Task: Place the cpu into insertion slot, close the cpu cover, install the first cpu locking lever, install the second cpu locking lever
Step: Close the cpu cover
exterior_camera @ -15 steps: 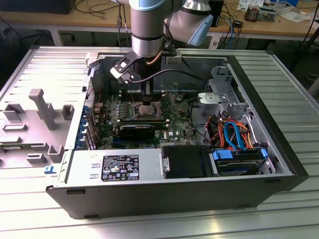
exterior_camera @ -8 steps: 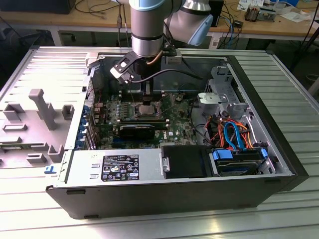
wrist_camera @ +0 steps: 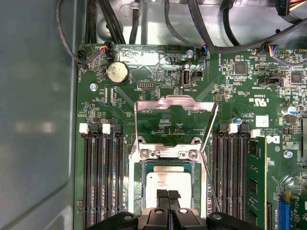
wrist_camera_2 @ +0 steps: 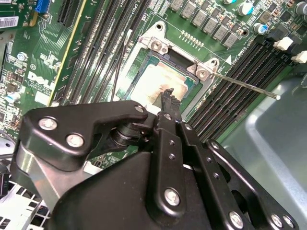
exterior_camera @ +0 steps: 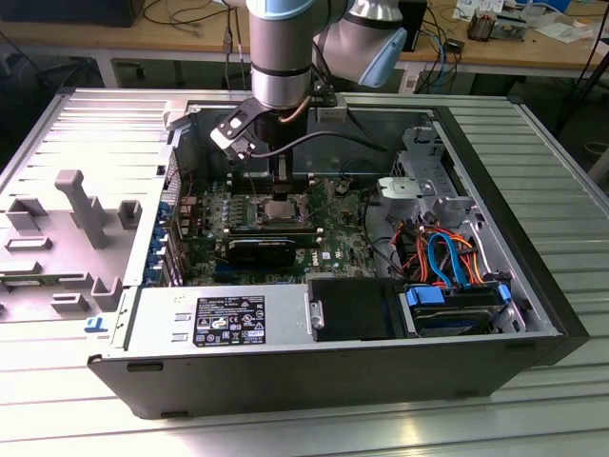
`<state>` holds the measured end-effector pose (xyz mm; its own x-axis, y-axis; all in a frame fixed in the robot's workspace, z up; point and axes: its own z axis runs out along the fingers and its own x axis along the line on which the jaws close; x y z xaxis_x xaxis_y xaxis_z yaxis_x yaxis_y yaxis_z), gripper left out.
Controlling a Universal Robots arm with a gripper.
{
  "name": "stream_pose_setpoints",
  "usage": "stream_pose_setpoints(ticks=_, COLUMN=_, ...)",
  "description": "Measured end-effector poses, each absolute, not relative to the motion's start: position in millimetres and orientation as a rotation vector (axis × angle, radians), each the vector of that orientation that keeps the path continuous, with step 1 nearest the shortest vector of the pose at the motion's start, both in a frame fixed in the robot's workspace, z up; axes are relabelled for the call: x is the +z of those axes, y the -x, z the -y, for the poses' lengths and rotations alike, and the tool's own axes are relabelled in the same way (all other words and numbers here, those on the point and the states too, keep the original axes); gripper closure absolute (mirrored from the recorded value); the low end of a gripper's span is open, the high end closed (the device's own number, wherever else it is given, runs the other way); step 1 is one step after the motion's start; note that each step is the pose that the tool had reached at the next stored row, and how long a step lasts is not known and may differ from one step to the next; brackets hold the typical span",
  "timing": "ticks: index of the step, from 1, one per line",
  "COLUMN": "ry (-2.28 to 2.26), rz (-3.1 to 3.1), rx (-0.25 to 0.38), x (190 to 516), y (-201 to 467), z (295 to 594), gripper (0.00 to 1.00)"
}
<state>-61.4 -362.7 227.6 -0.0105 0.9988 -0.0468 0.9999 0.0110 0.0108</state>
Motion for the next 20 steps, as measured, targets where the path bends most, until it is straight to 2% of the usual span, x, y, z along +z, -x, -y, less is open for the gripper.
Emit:
stream_pose_setpoints(ticks=11, ry=-2.18, rz=-2.204, rx=-0.039, x=248, y=61, z=362, gripper=0.89)
stream_pose_setpoints(ticks=20, ry=-2.18, rz=-2.204, rx=-0.039, x=249, y=59, z=362, gripper=0.89)
